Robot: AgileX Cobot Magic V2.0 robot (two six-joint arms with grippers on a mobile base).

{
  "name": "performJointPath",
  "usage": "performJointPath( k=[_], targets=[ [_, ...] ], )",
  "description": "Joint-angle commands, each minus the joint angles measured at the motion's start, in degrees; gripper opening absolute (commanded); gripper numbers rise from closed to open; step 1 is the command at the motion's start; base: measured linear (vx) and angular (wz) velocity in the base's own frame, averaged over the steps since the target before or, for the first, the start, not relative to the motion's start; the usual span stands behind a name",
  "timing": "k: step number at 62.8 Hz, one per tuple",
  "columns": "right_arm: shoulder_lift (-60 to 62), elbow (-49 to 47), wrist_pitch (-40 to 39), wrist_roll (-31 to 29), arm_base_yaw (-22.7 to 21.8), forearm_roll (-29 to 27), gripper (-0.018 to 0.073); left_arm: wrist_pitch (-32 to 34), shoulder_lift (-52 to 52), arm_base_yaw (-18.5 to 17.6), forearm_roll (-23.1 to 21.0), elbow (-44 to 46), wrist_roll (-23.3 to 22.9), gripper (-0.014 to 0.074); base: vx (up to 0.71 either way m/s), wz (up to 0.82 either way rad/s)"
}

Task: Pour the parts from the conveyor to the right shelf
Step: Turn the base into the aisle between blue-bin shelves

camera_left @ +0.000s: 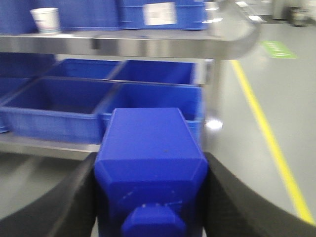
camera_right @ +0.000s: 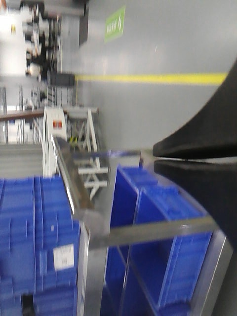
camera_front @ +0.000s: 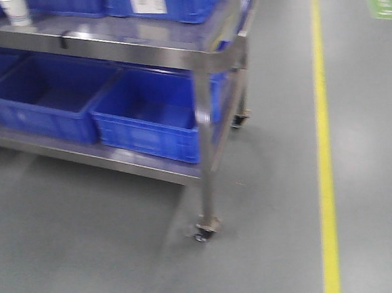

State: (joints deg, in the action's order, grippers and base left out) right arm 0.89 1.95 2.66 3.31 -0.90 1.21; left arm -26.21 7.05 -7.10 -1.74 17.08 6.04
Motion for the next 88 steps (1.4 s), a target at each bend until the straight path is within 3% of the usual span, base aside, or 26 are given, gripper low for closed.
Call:
performJointPath(
  k=[1, 88],
  targets=[
    [0.69, 0.85, -4.34, -0.17, 0.05, 0.1, -0.001, 4.64, 0.63, -0.08, -0.42, 1.57, -0.06, -0.0006, 0.4, 0.77],
    [0.69, 0.85, -4.41, -0.17, 0.05, 0.1, -0.001, 4.59, 0.63, -0.08, -0.42, 1.57, -0.06, -0.0006, 0.24, 0.84]
  ],
)
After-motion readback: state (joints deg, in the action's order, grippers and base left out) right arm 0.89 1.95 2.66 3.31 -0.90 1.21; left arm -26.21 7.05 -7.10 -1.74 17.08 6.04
